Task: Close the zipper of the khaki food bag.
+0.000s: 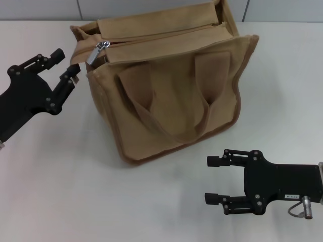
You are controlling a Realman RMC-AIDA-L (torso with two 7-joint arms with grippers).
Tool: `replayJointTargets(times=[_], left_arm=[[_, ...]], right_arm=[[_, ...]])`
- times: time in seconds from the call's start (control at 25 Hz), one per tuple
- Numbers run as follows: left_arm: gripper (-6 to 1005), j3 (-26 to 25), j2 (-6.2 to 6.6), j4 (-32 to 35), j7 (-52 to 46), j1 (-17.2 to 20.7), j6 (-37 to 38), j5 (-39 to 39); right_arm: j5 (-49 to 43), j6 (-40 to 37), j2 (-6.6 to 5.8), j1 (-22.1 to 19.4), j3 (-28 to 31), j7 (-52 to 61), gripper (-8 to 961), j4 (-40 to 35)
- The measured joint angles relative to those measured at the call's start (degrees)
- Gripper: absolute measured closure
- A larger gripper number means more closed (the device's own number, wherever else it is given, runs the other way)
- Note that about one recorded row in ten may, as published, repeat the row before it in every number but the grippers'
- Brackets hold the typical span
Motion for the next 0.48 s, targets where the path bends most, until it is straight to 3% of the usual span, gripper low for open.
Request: replayJointTargets(times=[0.44, 0.48], left_arm=[[998, -0.1, 0.01, -1.7, 5.9, 0.9, 2.8, -0.1], [998, -0.1, 0.01, -1.7, 5.9, 0.9, 2.8, -0.1]], right_arm=[[4.1, -7.9, -0.18, 0.4, 0.2, 3.2, 194, 0.0], [4.5, -8.8, -0.22, 0.6, 0.2, 4.2, 194, -0.1]])
